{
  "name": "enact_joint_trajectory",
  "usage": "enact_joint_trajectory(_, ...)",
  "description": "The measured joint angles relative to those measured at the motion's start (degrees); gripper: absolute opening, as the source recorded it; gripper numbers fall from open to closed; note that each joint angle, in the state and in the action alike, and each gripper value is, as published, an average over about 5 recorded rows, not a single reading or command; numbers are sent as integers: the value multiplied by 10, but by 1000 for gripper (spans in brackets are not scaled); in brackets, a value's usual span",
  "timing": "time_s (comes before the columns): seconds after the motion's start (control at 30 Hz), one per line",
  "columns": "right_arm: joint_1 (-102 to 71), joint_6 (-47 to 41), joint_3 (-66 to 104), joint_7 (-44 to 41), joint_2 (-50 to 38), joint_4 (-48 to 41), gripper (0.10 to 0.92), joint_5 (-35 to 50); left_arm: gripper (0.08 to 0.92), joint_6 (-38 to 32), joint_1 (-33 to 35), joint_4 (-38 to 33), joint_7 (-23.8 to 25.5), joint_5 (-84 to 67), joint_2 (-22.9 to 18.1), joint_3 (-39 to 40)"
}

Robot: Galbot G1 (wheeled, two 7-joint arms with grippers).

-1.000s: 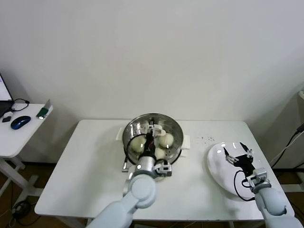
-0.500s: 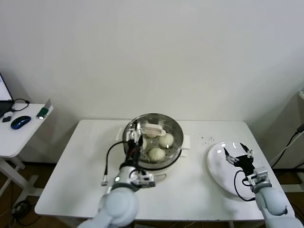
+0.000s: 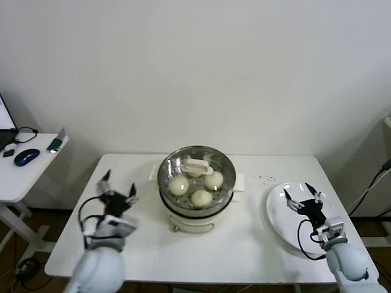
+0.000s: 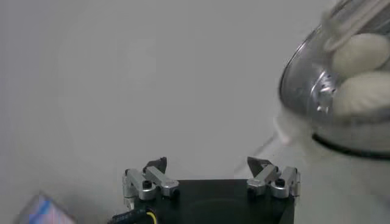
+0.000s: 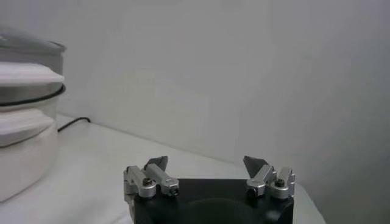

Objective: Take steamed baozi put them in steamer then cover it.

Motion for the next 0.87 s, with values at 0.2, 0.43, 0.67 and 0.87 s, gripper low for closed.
enact_joint_trajectory(0.2, -5, 9, 0, -8, 8, 7, 823, 3, 823, -146, 61, 33, 2, -161, -30, -111)
enact_joint_trajectory(0.43, -9, 20, -1, -13, 17, 11, 823, 11, 823, -301, 96, 87, 13, -265, -67, -170)
enact_joint_trajectory(0.67, -14, 29, 3, -18, 19, 13, 823, 19, 823, -383, 114, 121, 16, -309, -84, -190)
enact_joint_trajectory(0.87, -16, 32, 6, -19, 21, 14, 823, 24, 823, -417, 119, 136, 17, -319, -94, -199)
